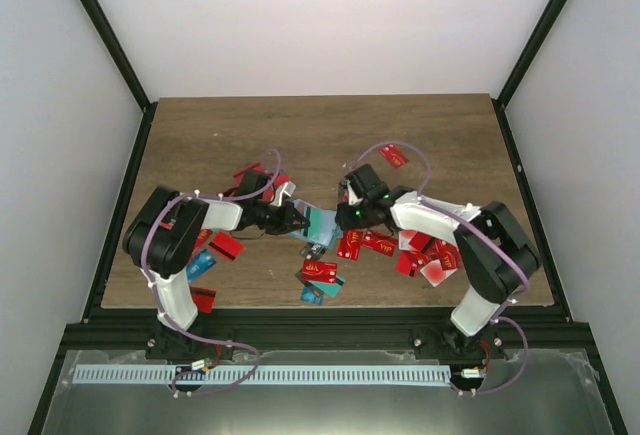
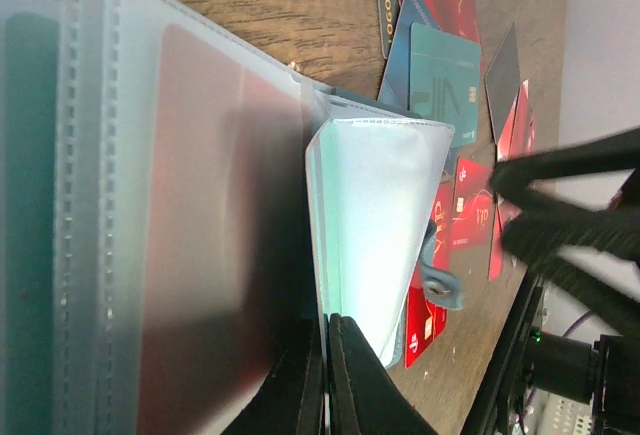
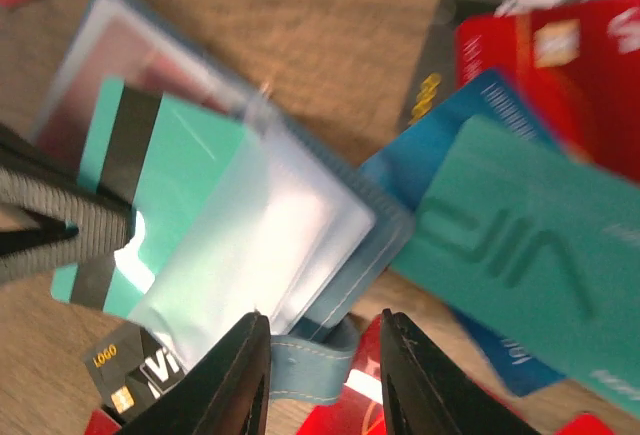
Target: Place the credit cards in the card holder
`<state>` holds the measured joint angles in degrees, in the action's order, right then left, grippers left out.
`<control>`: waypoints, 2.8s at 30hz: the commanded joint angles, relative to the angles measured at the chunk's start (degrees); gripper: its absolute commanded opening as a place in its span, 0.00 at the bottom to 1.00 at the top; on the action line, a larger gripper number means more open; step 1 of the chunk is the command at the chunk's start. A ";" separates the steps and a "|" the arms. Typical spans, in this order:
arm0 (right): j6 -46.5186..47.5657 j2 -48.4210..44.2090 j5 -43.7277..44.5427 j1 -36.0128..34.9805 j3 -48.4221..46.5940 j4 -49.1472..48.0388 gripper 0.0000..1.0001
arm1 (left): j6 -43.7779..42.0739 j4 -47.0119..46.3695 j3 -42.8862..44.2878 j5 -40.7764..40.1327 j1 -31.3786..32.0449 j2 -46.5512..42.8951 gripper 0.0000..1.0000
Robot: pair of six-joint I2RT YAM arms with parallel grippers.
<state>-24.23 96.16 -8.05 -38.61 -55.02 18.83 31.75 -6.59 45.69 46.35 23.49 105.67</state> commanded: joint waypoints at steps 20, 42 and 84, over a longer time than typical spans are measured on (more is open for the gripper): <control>0.57 11.03 -7.07 4.57 -4.86 -6.90 0.12 | -2.22 3.46 0.90 0.22 1.00 2.11 0.04; 0.94 8.56 -3.64 6.16 -6.29 -0.34 0.01 | 12.01 -6.78 -2.17 -7.73 5.46 0.95 0.16; -5.49 2.14 -8.35 0.56 5.80 -7.80 0.01 | -5.17 33.00 13.46 -38.78 16.25 -5.85 0.80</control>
<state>-29.04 96.82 -16.34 -37.71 -49.50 12.14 29.39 22.24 58.22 10.94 39.75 100.47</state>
